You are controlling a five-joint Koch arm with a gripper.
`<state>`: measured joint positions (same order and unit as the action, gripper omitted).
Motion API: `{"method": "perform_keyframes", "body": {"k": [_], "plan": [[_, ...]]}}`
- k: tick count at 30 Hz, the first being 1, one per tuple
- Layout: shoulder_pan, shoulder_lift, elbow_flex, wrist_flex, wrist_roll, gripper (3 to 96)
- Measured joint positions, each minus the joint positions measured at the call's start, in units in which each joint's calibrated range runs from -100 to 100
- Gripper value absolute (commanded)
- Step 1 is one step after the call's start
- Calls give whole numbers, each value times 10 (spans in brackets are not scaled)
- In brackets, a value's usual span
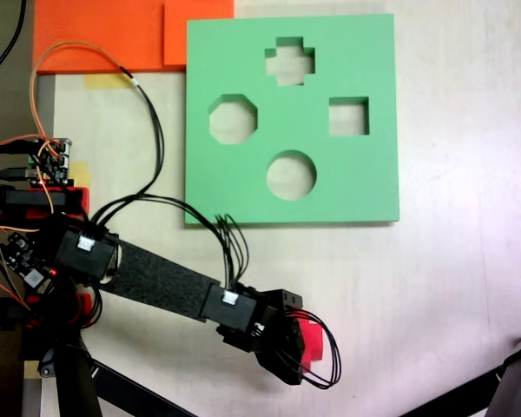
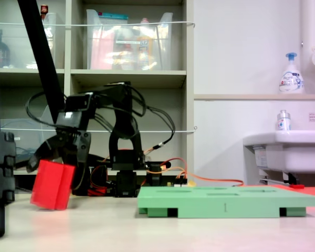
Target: Put the cross columnar block into the corresponding hole
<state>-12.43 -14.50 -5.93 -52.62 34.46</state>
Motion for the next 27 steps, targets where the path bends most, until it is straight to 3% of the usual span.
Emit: {"method": "perform_keyframes", "body": {"k": [17,22,27], "plan": [[0,-27,-9,3,0,453],[-1,-47,-12,-3,12,385],[-2,-57,-12,-12,27,385]]}}
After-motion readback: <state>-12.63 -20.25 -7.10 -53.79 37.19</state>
